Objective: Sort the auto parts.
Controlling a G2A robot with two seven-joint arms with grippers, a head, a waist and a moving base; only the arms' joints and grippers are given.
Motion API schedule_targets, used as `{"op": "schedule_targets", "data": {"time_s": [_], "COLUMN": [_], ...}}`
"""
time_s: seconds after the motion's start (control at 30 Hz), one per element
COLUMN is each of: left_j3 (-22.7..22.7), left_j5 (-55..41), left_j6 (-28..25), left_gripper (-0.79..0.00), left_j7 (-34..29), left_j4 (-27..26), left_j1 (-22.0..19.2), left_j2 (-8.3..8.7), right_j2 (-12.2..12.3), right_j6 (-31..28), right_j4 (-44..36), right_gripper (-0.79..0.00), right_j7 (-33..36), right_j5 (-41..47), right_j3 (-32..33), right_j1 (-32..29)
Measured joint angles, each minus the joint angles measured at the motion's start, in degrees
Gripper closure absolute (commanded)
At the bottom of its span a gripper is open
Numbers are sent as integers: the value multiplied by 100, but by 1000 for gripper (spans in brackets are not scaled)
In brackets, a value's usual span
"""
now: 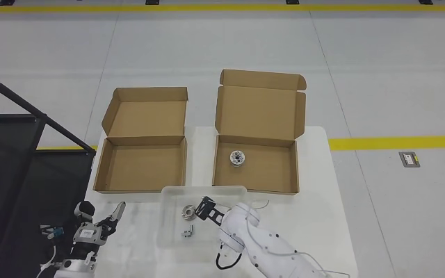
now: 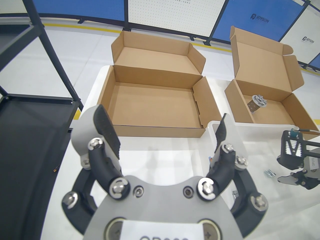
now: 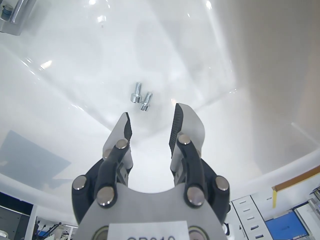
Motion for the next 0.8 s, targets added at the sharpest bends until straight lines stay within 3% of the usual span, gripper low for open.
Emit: {"op": "schedule_targets", "data": {"time_s": [0.4, 0.6, 0.8], "left_j3": [0, 0, 0], "left_j5": [0, 0, 0], "left_j6": [0, 0, 0], "left_gripper": [-785, -785, -785], "left_j7": [0, 0, 0], "left_j4": [0, 0, 0], "left_j1": [0, 0, 0], "left_j2": [0, 0, 0], "right_j2": [-132, -214, -268], "right_j6": [-103, -128, -141], "right_j4": [332, 554, 678], "right_gripper": [-339, -271, -283], "right_j7": [-131, -106, -141], "right_j5": [69, 126, 148], "right_j3": [32, 20, 49], "right_j1": [93, 173, 199]}}
